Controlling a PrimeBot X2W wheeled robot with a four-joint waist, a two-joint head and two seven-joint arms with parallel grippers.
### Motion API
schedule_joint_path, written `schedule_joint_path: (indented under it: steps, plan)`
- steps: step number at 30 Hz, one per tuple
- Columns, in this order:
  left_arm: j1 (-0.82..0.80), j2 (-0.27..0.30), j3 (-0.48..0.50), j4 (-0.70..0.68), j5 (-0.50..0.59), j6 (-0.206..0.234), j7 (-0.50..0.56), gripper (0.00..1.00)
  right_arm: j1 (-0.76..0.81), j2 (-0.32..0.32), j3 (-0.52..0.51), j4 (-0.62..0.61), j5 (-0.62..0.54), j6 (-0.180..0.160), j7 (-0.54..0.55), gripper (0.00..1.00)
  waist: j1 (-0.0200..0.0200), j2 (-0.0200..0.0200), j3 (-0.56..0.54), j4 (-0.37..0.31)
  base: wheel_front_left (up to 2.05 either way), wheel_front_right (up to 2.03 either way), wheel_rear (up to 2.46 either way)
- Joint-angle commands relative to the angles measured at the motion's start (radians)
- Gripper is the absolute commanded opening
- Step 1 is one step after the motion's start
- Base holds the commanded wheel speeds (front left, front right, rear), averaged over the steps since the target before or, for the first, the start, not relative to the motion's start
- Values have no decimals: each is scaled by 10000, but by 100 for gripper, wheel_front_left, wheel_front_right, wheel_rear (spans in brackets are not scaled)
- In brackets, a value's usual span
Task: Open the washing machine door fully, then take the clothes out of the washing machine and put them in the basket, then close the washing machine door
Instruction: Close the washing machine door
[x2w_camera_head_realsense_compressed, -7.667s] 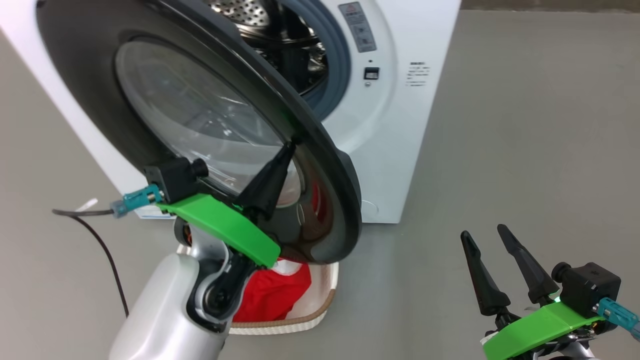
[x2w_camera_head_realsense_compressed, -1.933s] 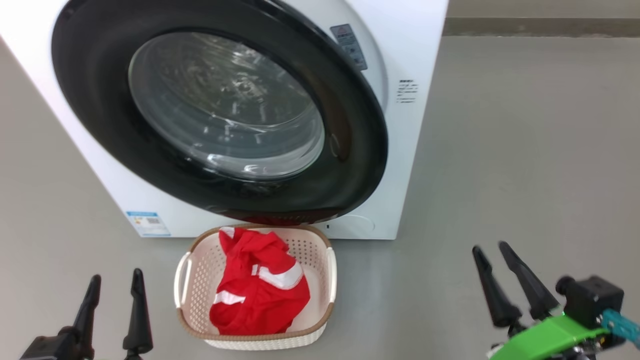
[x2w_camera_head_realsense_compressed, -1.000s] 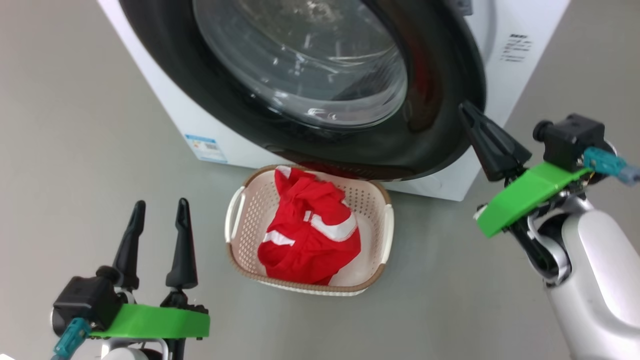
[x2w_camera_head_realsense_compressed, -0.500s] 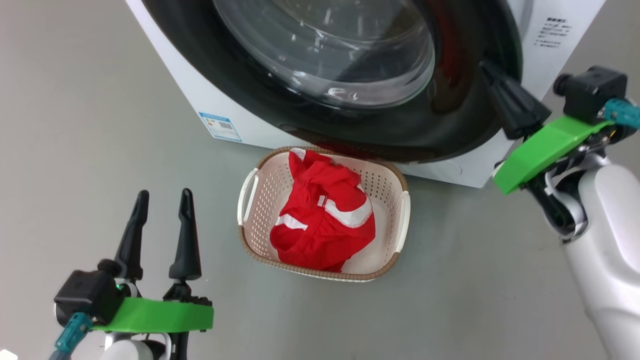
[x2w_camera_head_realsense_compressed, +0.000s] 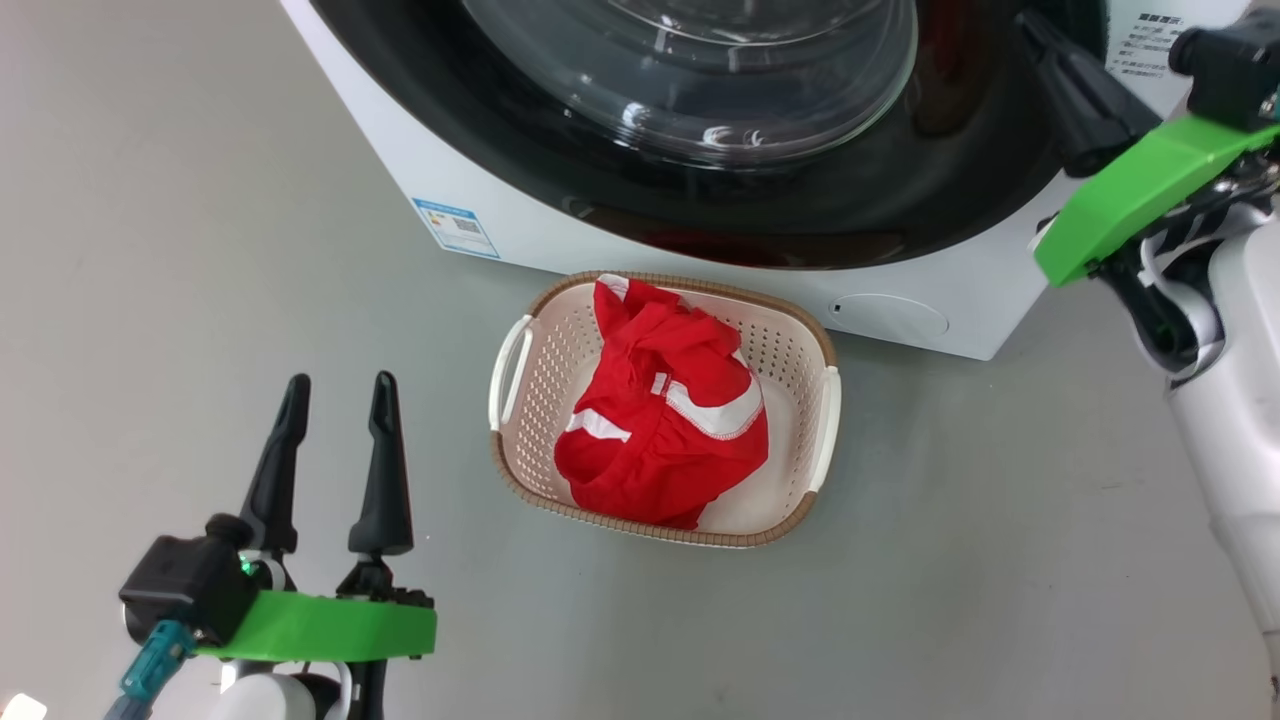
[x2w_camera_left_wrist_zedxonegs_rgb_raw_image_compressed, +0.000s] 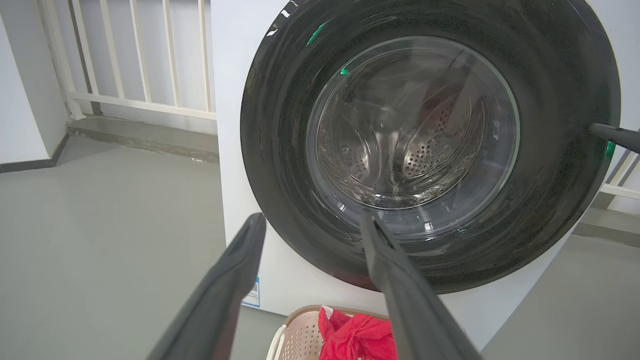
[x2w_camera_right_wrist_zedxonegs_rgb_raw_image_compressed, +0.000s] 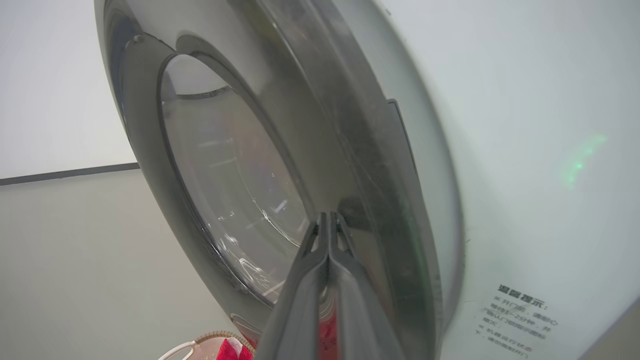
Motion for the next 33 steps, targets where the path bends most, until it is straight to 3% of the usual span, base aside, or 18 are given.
schedule_joint_path:
  steps: [1,19,33]
  plan:
    - [-350,141,418,-154,171,-116,-122,100,-358,-71,110,-76,118,12,-125,0,0,0,16,43,0,0,0]
    - [-255,-76,611,114,447,-499,-122,100,-1277,-428,94,1633,133,12,-539,0,0,0,-131,162,0,0,0]
    - [-203,25,632,166,498,-515,-116,100,-1288,-195,560,2153,290,12,-1034,0,0,0,-337,-213,0,0,0]
